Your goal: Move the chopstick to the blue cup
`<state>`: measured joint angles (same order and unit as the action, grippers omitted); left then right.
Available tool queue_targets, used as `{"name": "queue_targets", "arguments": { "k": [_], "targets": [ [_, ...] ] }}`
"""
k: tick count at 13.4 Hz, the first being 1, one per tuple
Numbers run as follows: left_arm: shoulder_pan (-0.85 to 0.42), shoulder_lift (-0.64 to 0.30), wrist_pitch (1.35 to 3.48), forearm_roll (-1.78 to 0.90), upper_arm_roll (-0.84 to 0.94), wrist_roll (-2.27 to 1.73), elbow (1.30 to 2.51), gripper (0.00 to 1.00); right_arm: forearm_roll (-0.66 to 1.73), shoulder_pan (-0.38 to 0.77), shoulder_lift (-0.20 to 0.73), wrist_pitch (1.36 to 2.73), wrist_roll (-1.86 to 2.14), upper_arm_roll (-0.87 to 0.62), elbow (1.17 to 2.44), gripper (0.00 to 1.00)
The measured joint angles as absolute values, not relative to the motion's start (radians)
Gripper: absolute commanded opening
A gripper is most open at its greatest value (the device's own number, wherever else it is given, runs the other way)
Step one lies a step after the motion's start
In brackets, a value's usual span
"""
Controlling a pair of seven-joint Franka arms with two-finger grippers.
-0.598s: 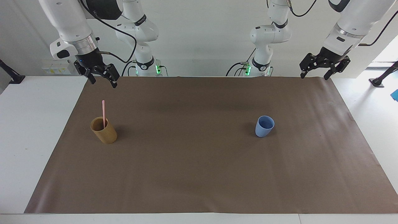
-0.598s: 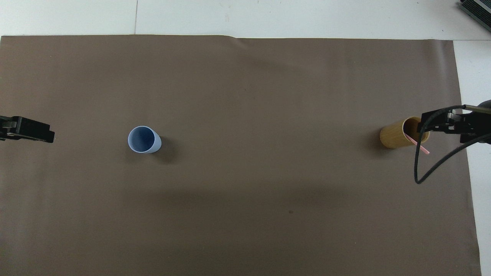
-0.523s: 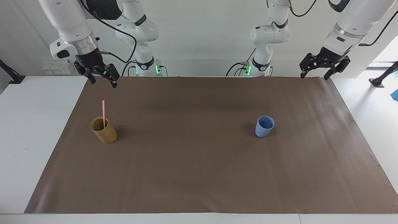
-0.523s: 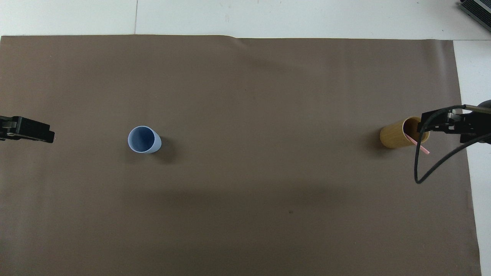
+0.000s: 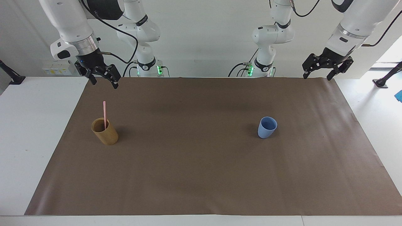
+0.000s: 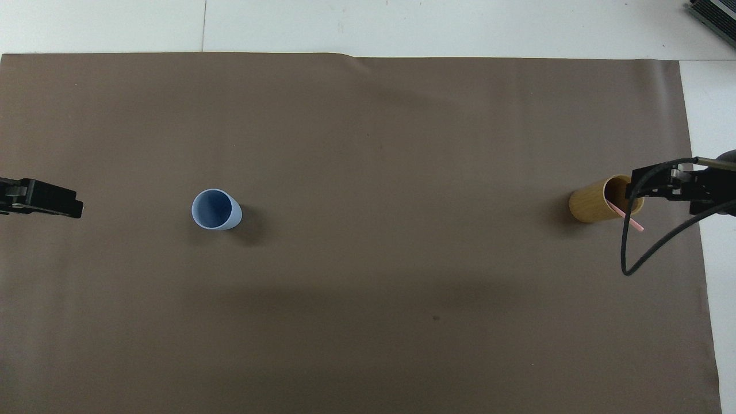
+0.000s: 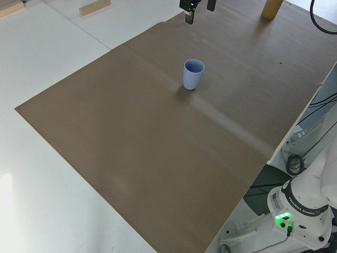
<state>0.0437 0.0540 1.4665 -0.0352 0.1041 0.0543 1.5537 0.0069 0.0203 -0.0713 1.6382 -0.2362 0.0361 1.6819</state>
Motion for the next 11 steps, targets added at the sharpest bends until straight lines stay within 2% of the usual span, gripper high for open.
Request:
{"name": "queue_targets", "arguments": {
  "k": [5,8,11],
  "targets": [
    [0.044,0.055,1.516,-0.035,0.104,0.054,1.591,1.00,0.007,0.021,-0.071,1.639,-0.236,0.034,1.682,1.00],
    [0.044,0.051,1.668,-0.036,0.107,0.028,1.722,1.00,0.007,0.022,-0.068,1.636,-0.236,0.033,1.665,1.00],
    [0.015,0.025,1.836,-0.042,0.118,-0.104,1.851,1.00,0.007,0.023,-0.037,1.575,-0.236,0.033,1.579,1.00]
  ]
}}
